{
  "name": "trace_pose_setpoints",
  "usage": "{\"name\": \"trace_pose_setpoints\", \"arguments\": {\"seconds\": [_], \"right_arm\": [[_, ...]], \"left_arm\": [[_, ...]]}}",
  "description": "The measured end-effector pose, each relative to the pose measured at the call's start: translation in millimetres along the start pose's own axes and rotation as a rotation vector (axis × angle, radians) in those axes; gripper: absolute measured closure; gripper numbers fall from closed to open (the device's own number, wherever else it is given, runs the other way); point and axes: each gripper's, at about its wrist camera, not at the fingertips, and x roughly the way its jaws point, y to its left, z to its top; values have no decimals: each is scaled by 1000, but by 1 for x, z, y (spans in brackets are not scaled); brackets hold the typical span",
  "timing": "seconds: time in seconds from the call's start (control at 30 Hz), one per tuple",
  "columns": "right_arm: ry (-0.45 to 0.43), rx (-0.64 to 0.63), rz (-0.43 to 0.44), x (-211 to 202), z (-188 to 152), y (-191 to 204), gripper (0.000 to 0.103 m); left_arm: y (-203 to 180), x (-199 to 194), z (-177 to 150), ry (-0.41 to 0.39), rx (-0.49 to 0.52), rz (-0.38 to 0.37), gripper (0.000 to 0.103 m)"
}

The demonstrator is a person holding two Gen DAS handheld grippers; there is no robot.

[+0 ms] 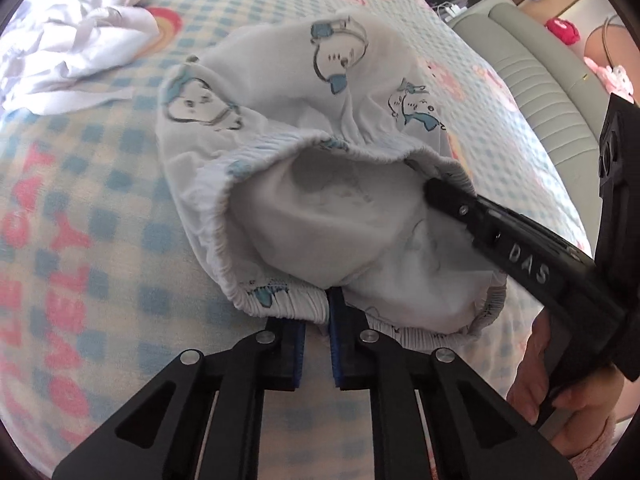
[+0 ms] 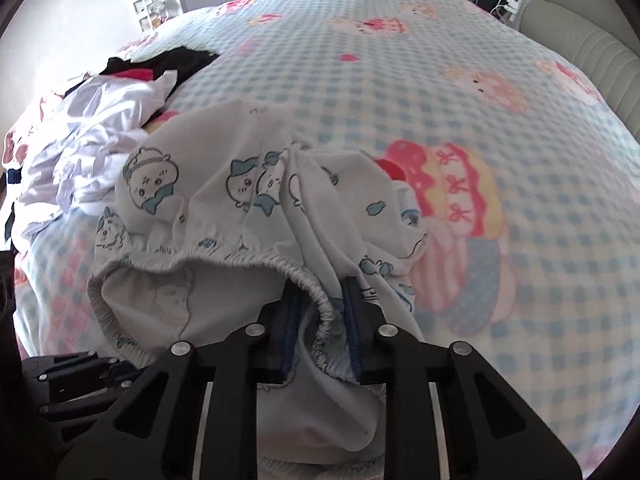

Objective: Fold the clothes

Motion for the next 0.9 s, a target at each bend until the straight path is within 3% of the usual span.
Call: {"name": "trace_pose_setpoints", "arguments": {"seconds": [0.13, 0.2, 0.27, 0.37, 0.43, 0.6, 0.7, 0.8, 0.9], "right_arm": [[-53, 40, -65, -12, 4, -11, 88], [-64, 135, -45, -26, 0, -27, 89], [-70, 247, -14, -39, -4, -44, 89], [-61, 295, -21, -47, -19, -52, 89], [-59, 300, -24, -49, -29, -51, 88], [-87, 305, 0, -65, -39, -42, 88], [-112, 308, 22, -77, -40, -36, 88], [-115, 310, 46, -84, -43, -31, 86], [-21, 282, 62, -62, -50, -24, 82]], "left_arm": [[-2, -22, 9, -77, 38, 91, 94], [-8, -34, 14, -118, 104, 240, 94], [-6, -52, 15, -171, 165, 330, 94], [5, -77, 19, -218, 178, 370, 94], [19, -96, 17, -246, 184, 371, 94], [4, -125, 16, -330, 218, 387, 94], [-10, -138, 16, -367, 266, 339, 94], [-8, -126, 14, -297, 230, 281, 93], [0, -110, 9, -225, 192, 231, 94]]}}
